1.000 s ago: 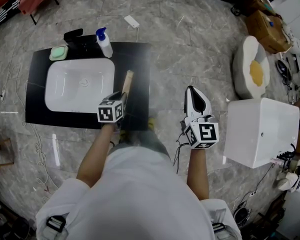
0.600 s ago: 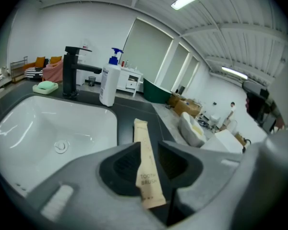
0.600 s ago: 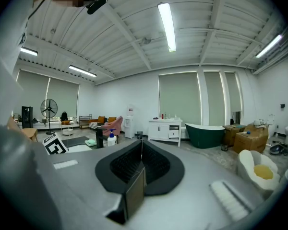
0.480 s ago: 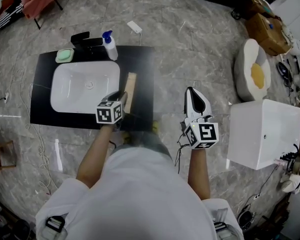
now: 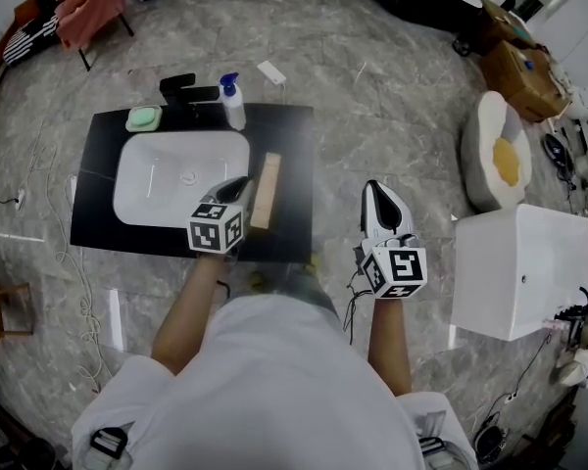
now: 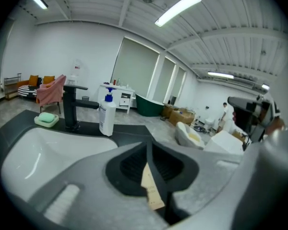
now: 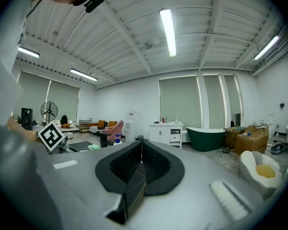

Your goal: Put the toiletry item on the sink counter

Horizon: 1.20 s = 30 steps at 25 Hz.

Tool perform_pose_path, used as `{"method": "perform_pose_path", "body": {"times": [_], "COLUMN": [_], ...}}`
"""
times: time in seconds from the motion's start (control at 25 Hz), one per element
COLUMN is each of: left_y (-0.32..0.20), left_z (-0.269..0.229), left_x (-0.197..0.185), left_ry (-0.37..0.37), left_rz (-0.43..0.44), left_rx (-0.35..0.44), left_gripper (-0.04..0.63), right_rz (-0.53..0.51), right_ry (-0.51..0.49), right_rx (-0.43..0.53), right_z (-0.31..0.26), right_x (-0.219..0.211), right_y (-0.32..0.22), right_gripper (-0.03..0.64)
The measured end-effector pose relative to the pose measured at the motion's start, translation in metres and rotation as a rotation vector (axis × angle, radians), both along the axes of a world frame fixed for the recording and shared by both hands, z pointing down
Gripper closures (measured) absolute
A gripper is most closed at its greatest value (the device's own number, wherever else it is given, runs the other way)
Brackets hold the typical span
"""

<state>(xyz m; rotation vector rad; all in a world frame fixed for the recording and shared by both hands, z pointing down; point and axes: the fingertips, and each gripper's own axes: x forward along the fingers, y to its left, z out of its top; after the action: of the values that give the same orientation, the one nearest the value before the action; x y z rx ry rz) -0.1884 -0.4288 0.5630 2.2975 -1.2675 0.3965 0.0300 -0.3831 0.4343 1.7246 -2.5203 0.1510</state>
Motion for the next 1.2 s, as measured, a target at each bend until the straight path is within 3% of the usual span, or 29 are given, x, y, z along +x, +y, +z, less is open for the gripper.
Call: {"method": "perform_pose_path", "body": {"times": [0.32, 1.2], "left_y": [0.017, 0.044], "left_z": [-0.041, -0.157], "left_x": [-0.019, -0.057], "left_ry": [0.005, -0.004], "left_rz": [0.007, -0.006], "left_rx": [0.087, 0.359], "left_gripper": [0.597, 0.598], "right_rz": [0.01, 0.056], "right_ry": [-0.012, -0.031], "right_rx": [0.022, 0.043], "right_z": [-0.009, -0.018], "right_x": [-0.02, -0.037], "right_y": [0.019, 0.051], "right_gripper": [0.614, 0.614]}}
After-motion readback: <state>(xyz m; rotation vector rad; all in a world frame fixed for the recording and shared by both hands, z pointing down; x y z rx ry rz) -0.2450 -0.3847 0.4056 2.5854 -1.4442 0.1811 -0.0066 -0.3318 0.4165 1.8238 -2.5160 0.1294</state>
